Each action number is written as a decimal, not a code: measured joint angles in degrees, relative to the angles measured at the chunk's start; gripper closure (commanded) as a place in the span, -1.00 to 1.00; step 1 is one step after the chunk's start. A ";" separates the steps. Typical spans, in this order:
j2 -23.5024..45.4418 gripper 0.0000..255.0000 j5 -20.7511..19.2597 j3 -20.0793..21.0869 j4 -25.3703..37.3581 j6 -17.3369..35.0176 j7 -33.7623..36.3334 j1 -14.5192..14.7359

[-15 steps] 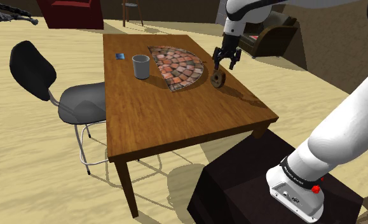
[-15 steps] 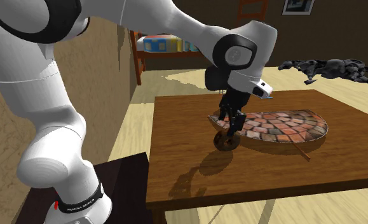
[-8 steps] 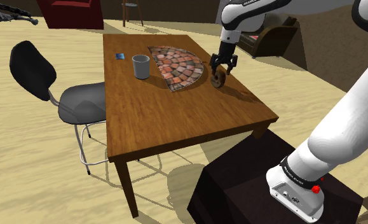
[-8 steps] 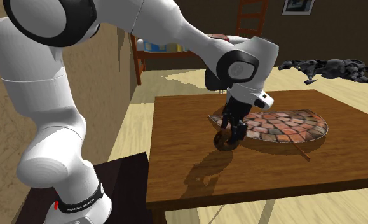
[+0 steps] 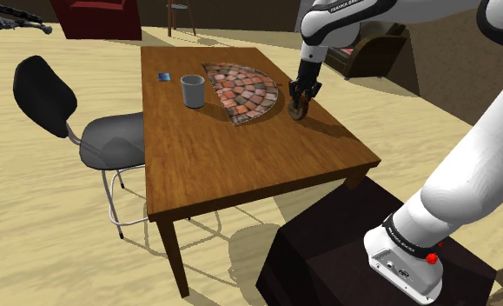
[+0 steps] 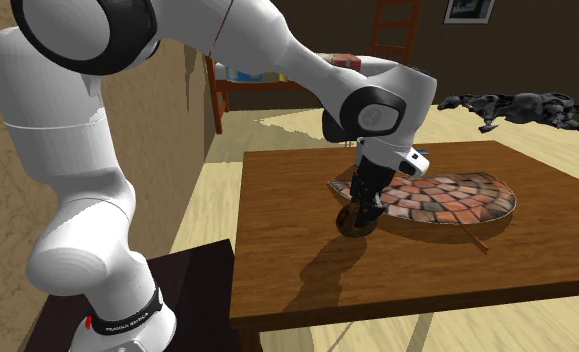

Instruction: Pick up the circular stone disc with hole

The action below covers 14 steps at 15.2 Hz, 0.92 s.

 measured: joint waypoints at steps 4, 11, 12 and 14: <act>-0.02 1.00 0.00 0.00 -0.02 0.02 0.01 0.00; -1.19 1.00 -0.22 -0.01 2.19 -3.39 0.45 0.02; -1.56 1.00 -0.28 -0.05 2.53 -4.10 0.47 -0.02; -2.06 1.00 -0.36 -0.06 3.45 -5.50 0.61 -0.03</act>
